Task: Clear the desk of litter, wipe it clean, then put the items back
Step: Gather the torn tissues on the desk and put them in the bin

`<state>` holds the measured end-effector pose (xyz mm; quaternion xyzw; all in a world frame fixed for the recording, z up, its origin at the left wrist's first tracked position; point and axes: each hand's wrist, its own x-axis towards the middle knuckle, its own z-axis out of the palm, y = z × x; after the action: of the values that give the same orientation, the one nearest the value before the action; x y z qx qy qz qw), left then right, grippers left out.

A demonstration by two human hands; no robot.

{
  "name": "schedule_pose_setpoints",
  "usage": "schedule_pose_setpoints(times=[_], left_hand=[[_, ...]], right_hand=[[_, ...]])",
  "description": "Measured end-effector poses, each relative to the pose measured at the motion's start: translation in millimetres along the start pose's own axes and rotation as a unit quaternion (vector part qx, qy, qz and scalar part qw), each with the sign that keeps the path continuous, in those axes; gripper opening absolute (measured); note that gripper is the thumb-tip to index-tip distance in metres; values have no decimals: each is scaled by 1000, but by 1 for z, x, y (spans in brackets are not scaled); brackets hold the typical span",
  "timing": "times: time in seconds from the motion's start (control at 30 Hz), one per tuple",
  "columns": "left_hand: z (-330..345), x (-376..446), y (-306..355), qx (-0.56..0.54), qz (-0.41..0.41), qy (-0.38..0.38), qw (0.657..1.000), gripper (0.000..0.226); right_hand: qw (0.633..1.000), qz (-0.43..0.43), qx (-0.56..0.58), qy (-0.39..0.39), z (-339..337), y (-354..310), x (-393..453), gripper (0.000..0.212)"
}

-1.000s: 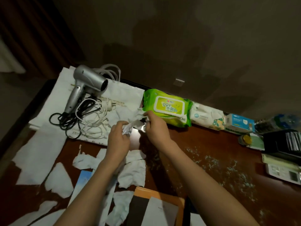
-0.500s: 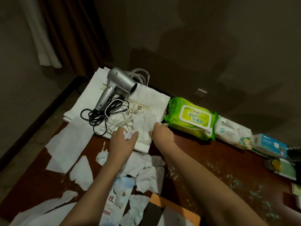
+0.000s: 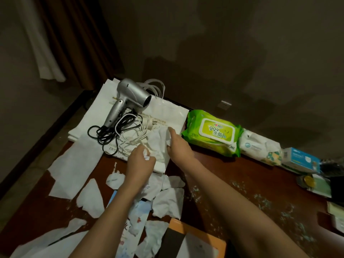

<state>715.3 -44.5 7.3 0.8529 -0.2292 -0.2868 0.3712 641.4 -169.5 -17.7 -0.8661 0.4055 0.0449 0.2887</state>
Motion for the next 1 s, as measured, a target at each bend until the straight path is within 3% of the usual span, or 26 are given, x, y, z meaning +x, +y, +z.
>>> schedule_pose_setpoints(times=[0.17,0.37,0.63,0.83,1.0], left_hand=[[-10,-11,-3,-9,-15,-18,1000,8],[-12,-12,5,-25,-14,-43,999,12],[5,-47,46,-38,50,-66,996,12],[35,-113,81,-36,102,-112,988,14],[86,-207,123,0,210,-181,961,8]], right_hand=[[996,57,-33,-54,16,6,6,31],[997,53,41,32,1,13,-20,22],[993,32,89,76,-46,25,-74,34],[982,93,86,139,-80,60,-166,33],[957,147,84,237,-115,115,-294,36]])
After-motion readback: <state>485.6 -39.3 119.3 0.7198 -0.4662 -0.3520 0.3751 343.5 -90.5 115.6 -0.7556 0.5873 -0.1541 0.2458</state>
